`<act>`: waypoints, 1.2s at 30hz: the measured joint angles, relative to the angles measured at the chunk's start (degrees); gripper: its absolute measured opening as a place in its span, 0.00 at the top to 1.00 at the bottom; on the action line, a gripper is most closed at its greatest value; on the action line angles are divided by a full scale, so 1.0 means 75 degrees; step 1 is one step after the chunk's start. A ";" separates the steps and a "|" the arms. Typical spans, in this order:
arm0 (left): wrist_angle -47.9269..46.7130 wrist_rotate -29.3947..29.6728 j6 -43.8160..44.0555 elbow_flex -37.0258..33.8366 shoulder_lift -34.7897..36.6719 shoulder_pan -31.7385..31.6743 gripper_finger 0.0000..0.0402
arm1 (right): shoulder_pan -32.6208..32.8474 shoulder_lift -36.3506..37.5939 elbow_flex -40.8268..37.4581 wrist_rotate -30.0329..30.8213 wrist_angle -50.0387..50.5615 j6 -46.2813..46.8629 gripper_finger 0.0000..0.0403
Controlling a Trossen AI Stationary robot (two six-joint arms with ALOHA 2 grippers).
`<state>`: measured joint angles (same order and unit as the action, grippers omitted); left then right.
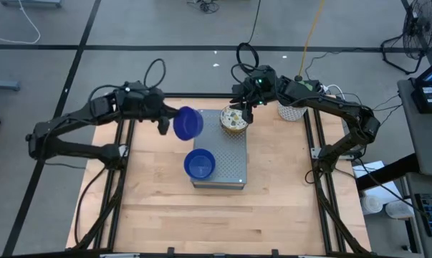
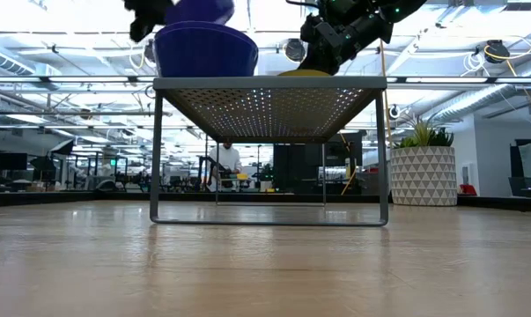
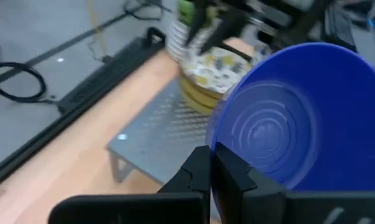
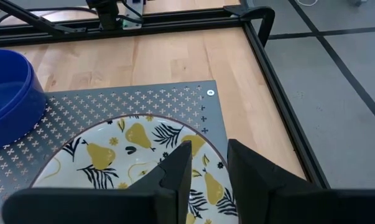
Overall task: Pick & Place Mini bowls
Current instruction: Stack the blue bowl on top of the blue bowl on the shelf
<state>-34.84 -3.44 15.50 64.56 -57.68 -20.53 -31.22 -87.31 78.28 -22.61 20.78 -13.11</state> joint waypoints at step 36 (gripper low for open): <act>-0.4227 -0.0538 -0.2779 0.3933 -0.4105 0.1902 0.98 | -0.0003 0.0000 0.0003 -0.0003 0.0006 0.0001 0.78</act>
<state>-66.54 -7.48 -5.33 94.06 -88.46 -6.26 -31.24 -87.31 78.30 -22.63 20.82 -13.10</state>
